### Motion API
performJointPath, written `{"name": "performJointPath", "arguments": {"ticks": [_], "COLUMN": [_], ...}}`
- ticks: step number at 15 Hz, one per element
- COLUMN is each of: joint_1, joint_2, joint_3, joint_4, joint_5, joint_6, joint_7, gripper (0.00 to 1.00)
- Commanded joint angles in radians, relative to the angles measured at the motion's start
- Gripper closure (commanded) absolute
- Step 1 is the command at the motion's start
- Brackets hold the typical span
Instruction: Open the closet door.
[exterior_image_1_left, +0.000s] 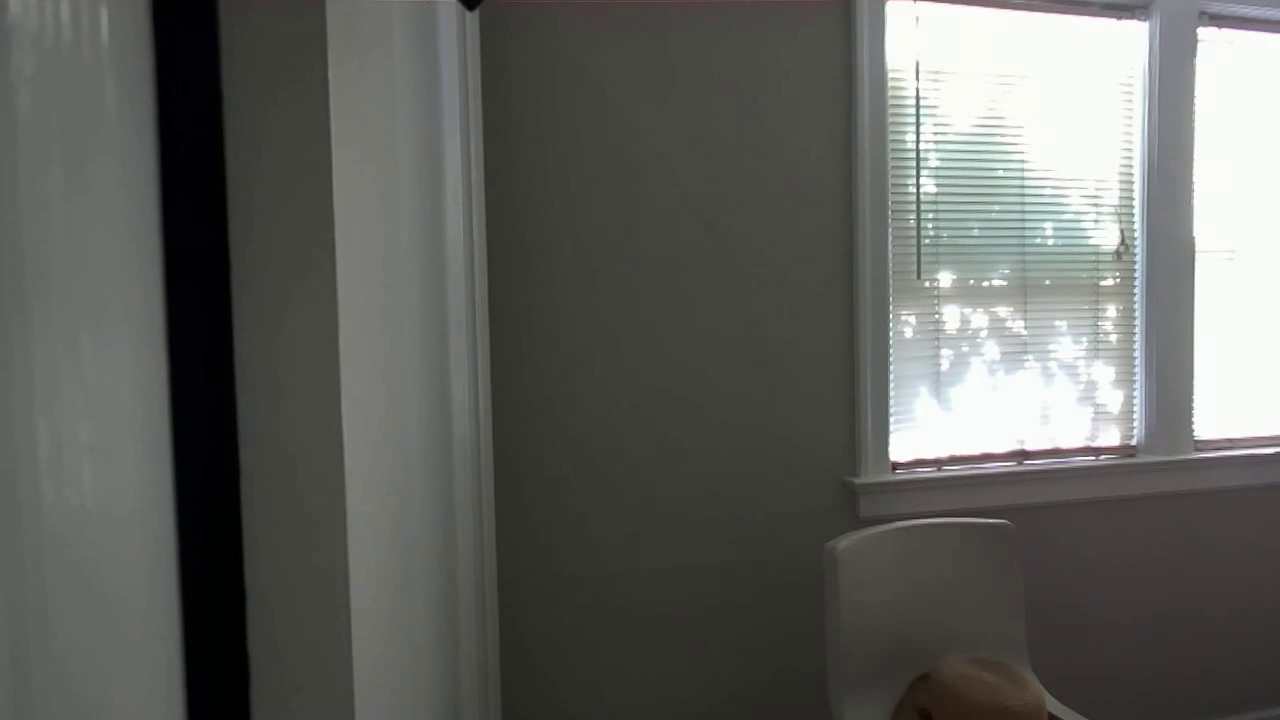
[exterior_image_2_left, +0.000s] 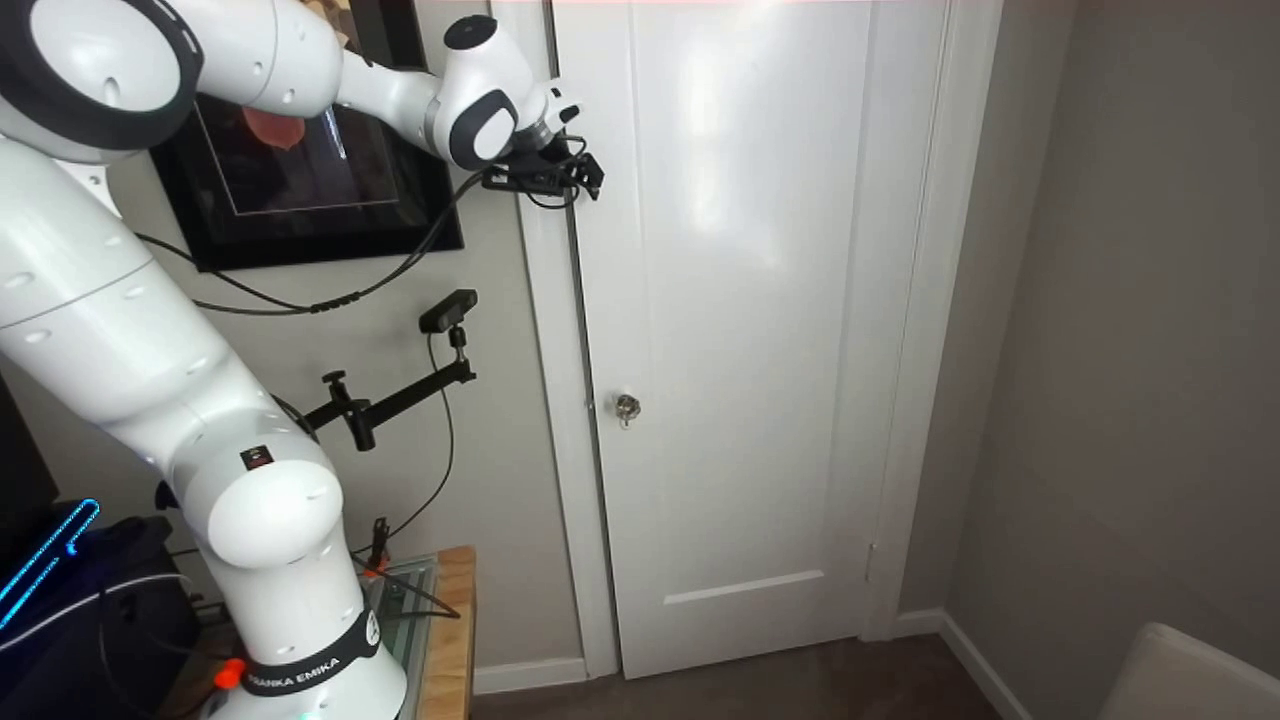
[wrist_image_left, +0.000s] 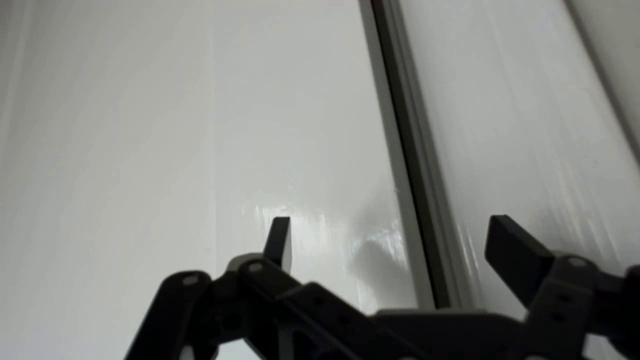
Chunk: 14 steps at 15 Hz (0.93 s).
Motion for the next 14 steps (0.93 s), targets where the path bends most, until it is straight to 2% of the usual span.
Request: {"name": "performJointPath", "arguments": {"ticks": [1,14], "joint_1": [-0.039,-0.149], "joint_2": [0.018,0.032], "joint_3": [0.047,0.131], "joint_4": [0.002,0.003], "joint_5": [-0.105,-0.375], "joint_6": [0.085,0.199], "joint_7": [0.096,0.279], "gripper": [0.0,0.0]}}
